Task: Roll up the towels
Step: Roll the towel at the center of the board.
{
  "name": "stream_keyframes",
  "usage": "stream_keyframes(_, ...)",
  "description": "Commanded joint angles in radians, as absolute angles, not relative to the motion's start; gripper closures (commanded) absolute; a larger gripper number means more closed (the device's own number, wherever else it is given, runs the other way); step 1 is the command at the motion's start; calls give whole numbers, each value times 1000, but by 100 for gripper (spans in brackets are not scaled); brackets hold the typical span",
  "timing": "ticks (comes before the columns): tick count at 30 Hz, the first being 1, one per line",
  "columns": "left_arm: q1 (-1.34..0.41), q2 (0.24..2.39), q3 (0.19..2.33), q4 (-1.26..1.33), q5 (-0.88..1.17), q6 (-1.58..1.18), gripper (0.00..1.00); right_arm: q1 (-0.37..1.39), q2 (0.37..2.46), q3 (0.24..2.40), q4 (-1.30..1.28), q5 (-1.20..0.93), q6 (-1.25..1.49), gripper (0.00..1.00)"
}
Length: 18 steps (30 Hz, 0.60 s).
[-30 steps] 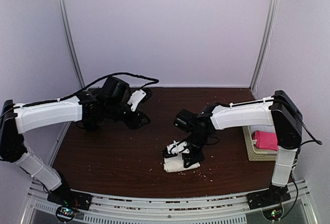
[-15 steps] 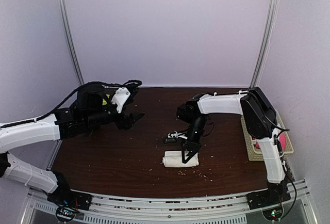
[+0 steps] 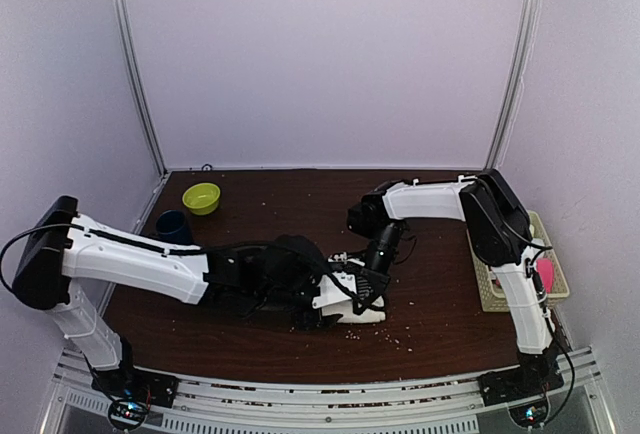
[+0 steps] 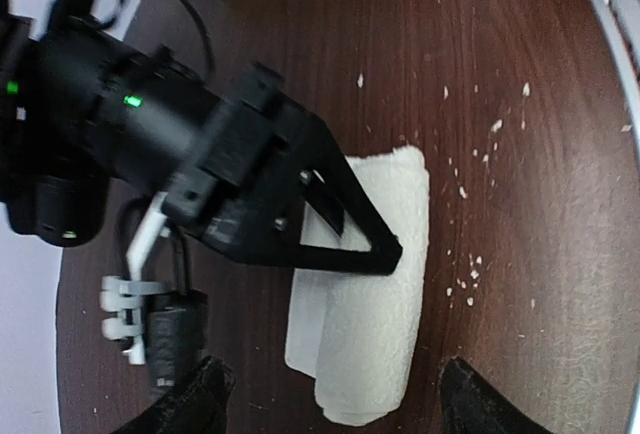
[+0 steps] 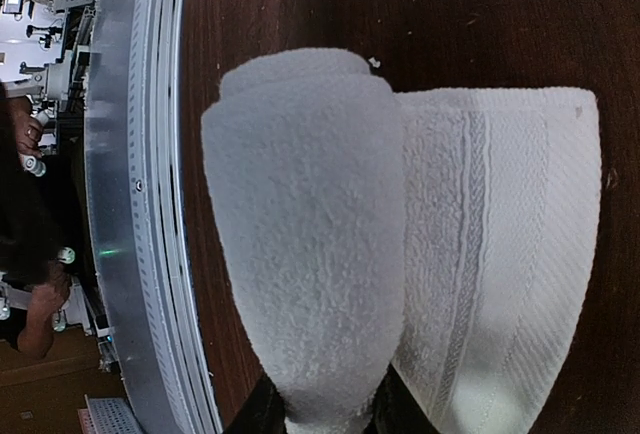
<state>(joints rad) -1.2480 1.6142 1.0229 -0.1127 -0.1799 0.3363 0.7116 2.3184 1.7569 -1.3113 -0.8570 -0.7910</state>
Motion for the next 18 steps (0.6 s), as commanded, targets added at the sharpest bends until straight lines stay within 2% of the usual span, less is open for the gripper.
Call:
stream_keyframes(1,-1261,1731,1098,-149,-294,377,26,710,2393,1711,-1259,-701,-805,75)
stream_keyframes(9,-1262,1877,1153,-119,-287,405,27,711,2387,1703,-1259,-708,-811,75)
stream_keyframes(15,-1262,1936,1176,-127,-295,426,32,709,2386,1699,-1257,-719,-822,75)
stream_keyframes(18,-1263,1945,1182,-127,-267,430,39,709,2385,1700,-1263,-722,-828,75)
